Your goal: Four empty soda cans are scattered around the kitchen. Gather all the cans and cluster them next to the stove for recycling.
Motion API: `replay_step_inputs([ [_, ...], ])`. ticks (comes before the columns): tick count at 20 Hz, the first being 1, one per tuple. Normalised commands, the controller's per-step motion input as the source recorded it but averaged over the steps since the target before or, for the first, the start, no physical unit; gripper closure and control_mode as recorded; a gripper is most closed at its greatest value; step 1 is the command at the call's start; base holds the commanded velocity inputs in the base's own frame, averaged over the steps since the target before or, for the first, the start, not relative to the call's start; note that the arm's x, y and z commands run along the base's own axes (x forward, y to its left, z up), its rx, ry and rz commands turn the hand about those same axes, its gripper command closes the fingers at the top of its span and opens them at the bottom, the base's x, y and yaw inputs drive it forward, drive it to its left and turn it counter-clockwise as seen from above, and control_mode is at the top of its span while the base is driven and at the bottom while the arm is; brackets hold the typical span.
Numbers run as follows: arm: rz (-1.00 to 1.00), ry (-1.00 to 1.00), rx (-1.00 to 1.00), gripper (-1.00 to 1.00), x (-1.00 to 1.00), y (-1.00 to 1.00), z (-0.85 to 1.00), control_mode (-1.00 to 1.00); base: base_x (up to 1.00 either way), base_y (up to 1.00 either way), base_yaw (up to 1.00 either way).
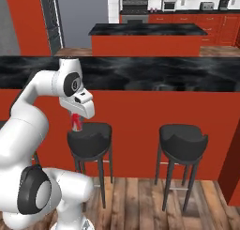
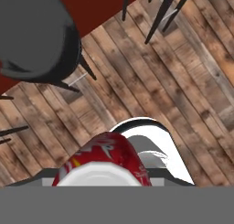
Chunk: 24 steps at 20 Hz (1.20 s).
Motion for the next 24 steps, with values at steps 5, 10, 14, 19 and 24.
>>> replay_step_inputs([
  [5, 0.0, 0.0, 0.0, 1.0, 0.0, 0.0, 0.0, 1.0, 0.0, -0.68, 0.0],
  [10, 0.0, 0.0, 0.0, 1.0, 0.0, 0.0, 0.0, 1.0, 0.0, -0.69, 0.0],
  [14, 0.0, 0.0, 0.0, 1.0, 0.0, 0.0, 0.0, 1.0, 0.0, -0.69, 0.0],
  [19, 0.0, 0.0, 0.0, 1.0, 0.0, 0.0, 0.0, 1.0, 0.0, -0.68, 0.0],
  [24, 0.0, 0.0, 0.0, 1.0, 0.0, 0.0, 0.0, 1.0, 0.0, -0.68, 0.0],
])
